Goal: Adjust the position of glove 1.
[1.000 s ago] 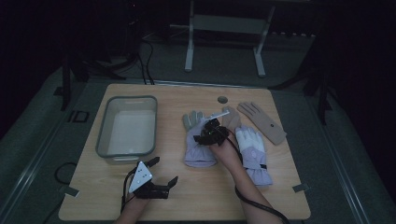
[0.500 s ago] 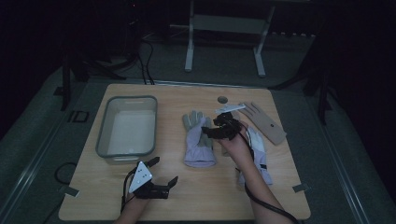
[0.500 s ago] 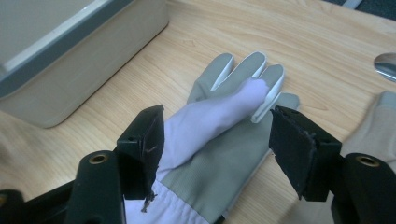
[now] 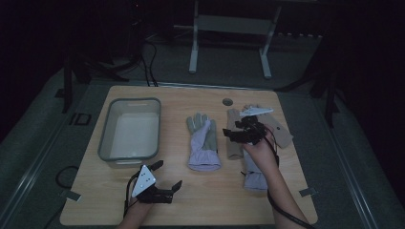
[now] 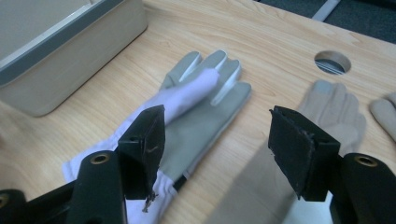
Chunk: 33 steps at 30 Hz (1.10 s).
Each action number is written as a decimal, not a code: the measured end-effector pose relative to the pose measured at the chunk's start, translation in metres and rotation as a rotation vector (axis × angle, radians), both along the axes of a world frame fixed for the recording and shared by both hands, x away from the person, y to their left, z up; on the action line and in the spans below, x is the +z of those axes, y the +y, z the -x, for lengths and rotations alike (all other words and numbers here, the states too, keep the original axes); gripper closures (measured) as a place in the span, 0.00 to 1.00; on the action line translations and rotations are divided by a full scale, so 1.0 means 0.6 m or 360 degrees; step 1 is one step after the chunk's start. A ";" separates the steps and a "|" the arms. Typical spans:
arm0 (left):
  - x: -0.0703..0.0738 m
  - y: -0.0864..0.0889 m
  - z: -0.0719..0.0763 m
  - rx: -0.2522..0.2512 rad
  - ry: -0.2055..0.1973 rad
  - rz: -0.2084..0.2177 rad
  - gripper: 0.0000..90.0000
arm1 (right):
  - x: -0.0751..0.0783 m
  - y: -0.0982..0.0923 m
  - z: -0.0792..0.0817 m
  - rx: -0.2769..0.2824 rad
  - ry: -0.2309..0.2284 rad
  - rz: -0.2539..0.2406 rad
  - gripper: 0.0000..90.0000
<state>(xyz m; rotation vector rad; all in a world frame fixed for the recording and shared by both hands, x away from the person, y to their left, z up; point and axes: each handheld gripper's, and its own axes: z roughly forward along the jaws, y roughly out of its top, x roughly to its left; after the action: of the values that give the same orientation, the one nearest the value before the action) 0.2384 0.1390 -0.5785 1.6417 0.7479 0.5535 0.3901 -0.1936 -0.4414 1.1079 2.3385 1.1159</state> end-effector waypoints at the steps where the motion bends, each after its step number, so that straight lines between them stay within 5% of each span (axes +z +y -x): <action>1: 0.000 0.000 0.000 0.0000 0.0000 -0.0001 0.02 | 0.000 -0.008 0.002 -0.0001 -0.0012 0.0014 0.40; 7: 0.000 -0.001 0.000 0.0004 -0.0003 -0.0009 0.02 | -0.004 -0.055 0.018 -0.0014 -0.0045 0.0051 0.43; 16: 0.000 -0.001 0.000 0.0004 -0.0002 -0.0010 0.02 | -0.036 -0.121 0.044 -0.0063 0.0003 0.0071 0.48; 26: 0.000 -0.002 0.001 0.0006 -0.0005 -0.0015 0.02 | -0.080 -0.163 0.074 -0.0069 0.0039 0.0116 0.53; 33: 0.000 -0.002 0.000 0.0009 -0.0003 -0.0015 0.02 | -0.123 -0.181 0.069 -0.0089 0.0145 0.0147 0.52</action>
<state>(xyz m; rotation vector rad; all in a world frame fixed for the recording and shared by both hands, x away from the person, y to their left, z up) 0.2383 0.1376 -0.5784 1.6481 0.7494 0.5634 0.3486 -0.3025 -0.5149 1.2062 2.3858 0.9462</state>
